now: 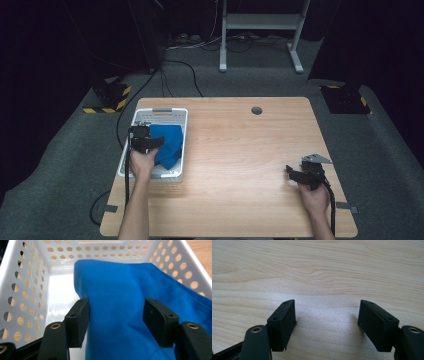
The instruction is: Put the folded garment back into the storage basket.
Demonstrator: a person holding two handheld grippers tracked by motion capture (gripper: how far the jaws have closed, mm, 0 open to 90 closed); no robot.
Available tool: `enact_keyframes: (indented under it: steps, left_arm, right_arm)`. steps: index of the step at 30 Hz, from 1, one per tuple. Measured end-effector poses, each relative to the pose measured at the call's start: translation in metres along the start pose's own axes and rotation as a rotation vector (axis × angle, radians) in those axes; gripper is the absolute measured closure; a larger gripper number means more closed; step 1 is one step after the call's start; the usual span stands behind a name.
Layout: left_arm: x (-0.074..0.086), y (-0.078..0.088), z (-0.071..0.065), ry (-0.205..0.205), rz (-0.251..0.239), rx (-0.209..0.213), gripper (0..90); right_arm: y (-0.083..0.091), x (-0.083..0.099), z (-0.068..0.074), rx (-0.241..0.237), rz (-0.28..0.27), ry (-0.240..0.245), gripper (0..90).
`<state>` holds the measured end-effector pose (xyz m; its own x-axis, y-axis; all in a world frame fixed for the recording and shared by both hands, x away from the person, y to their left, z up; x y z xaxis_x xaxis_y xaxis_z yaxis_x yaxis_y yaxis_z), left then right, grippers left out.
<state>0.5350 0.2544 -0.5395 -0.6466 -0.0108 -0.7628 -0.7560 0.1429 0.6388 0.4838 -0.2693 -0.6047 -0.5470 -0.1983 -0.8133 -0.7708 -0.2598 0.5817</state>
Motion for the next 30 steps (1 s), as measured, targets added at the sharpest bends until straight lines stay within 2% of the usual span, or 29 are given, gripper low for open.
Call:
enact_keyframes:
  steps: [11,30]
  left_arm:
    - [-0.012,0.014,-0.019,-0.012,-0.065,0.068,37.1]
    - [-0.026,0.032,-0.059,-0.073,-0.138,0.153,36.9]
  right_arm:
    - [0.000,0.000,0.000,0.000,0.000,0.000,30.4]
    - [0.000,0.000,0.000,0.000,0.000,0.000,30.3]
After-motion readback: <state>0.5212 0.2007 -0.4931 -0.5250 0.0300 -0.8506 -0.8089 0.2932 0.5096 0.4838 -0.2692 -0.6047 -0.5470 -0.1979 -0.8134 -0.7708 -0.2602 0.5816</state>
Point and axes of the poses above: each handheld gripper's, and its own axes: y roughly backward along the jaws, x roughly out of its underside, z roughly to its left, the point moved 10 cm from there along -y, roughly forward along the jaws, and after that the axes turned 6 degrees about -z, right-handed, at the moved point
